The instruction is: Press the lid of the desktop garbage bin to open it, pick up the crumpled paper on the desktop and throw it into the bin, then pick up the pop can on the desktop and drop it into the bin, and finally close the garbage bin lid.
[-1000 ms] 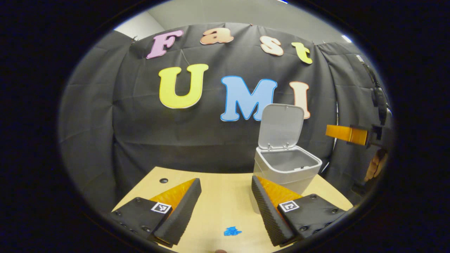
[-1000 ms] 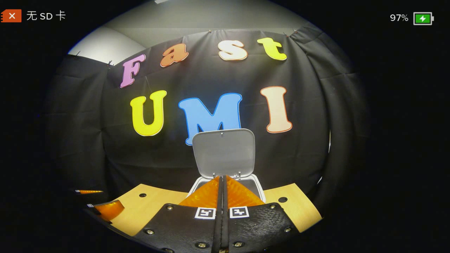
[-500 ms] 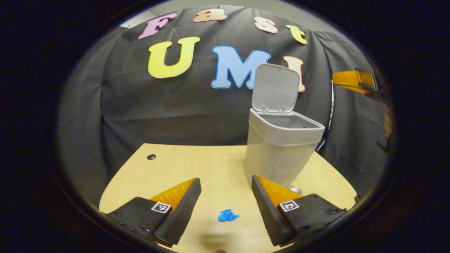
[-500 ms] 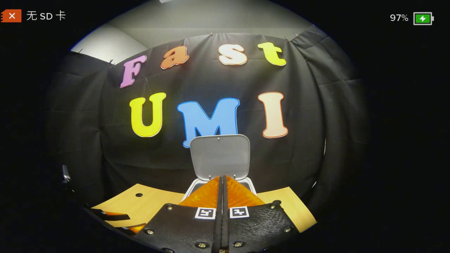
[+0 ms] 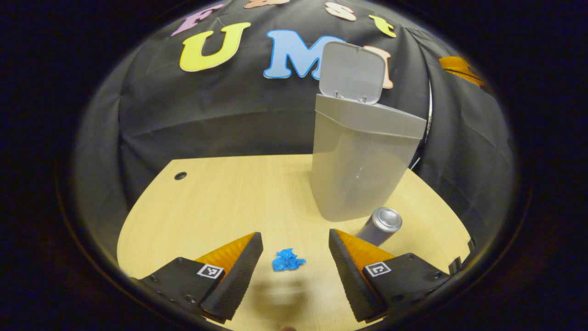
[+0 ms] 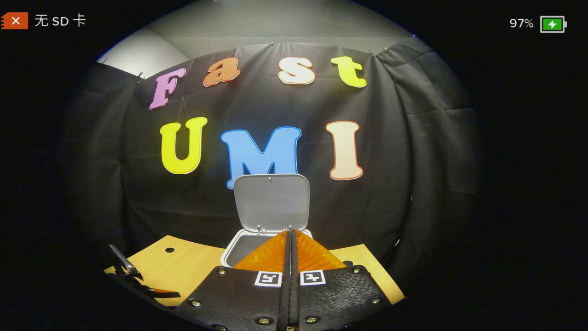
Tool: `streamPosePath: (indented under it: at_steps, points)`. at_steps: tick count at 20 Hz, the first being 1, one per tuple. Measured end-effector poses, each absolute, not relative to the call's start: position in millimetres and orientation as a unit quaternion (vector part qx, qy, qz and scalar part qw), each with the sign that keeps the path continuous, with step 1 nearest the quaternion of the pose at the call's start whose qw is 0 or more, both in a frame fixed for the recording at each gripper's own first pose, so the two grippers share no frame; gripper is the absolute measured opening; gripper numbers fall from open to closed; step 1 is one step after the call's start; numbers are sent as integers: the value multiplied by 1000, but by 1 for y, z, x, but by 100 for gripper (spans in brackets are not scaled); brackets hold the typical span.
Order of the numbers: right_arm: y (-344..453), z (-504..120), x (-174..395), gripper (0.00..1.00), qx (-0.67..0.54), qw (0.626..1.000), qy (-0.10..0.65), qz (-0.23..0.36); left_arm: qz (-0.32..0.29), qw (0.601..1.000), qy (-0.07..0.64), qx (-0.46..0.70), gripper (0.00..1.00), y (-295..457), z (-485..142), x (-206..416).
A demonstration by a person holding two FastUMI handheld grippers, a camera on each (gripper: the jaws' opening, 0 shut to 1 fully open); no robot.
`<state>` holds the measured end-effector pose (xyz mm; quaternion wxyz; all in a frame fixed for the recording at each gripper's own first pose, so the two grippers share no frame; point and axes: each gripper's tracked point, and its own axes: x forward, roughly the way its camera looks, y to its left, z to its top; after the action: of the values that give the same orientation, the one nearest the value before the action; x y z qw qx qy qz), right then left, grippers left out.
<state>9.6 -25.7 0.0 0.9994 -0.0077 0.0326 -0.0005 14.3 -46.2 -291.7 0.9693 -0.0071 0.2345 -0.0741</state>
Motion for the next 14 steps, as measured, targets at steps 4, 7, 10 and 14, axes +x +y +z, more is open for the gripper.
streamPosePath:
  at_steps: [4, 7, 10, 14]
  points:
    - [-33, -2, 4, 1, -18, 999, 39, -9, -67, 963, 260, -13, 96, -46, -322, 20]
    - [-41, -7, 1, 1, -26, 998, 47, -14, -59, 959, 275, -16, 96, -41, -339, 27]
    - [-48, -9, 0, 1, -34, 998, 53, -20, -51, 956, 290, -16, 96, -36, -357, 33]
    - [-57, -14, 0, 1, -39, 997, 63, -26, -45, 951, 306, -17, 96, -31, -375, 40]
